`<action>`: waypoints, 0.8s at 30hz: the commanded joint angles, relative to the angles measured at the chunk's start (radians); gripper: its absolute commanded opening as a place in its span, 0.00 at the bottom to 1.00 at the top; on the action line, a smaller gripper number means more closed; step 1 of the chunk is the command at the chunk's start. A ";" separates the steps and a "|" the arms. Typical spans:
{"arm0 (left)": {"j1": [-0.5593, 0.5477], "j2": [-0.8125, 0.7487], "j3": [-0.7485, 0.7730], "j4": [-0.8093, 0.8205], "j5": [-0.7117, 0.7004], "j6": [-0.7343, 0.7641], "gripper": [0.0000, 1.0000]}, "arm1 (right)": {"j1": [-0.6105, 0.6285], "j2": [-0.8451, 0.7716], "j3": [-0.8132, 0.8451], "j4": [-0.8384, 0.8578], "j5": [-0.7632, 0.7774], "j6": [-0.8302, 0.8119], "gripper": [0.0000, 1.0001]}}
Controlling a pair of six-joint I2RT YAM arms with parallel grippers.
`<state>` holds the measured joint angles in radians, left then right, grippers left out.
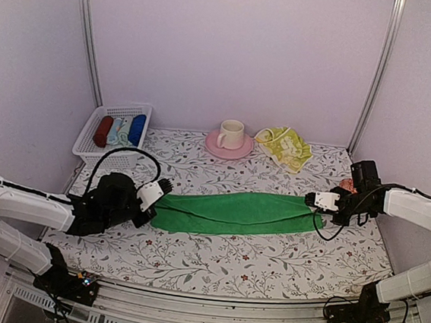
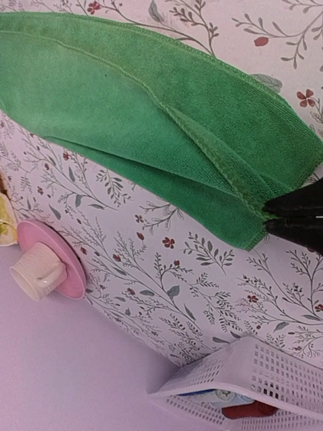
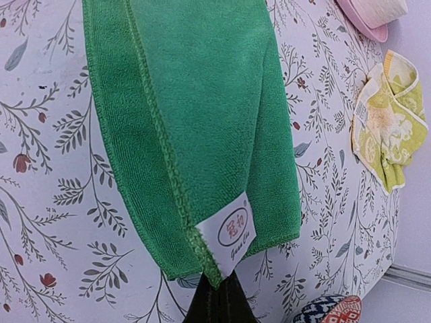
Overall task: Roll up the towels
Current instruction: Fold the towel at the center of the board.
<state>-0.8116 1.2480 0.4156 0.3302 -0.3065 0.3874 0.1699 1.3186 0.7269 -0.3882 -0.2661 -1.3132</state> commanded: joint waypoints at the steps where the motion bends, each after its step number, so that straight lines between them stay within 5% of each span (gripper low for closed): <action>1: -0.027 -0.011 -0.006 -0.039 -0.021 -0.035 0.00 | 0.000 -0.021 -0.013 -0.013 -0.019 -0.004 0.02; 24: -0.081 -0.035 -0.004 -0.112 -0.084 -0.111 0.00 | -0.019 -0.076 -0.049 -0.079 -0.064 -0.045 0.02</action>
<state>-0.8692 1.2232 0.4156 0.2447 -0.3798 0.3050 0.1566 1.2503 0.7006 -0.4557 -0.3210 -1.3514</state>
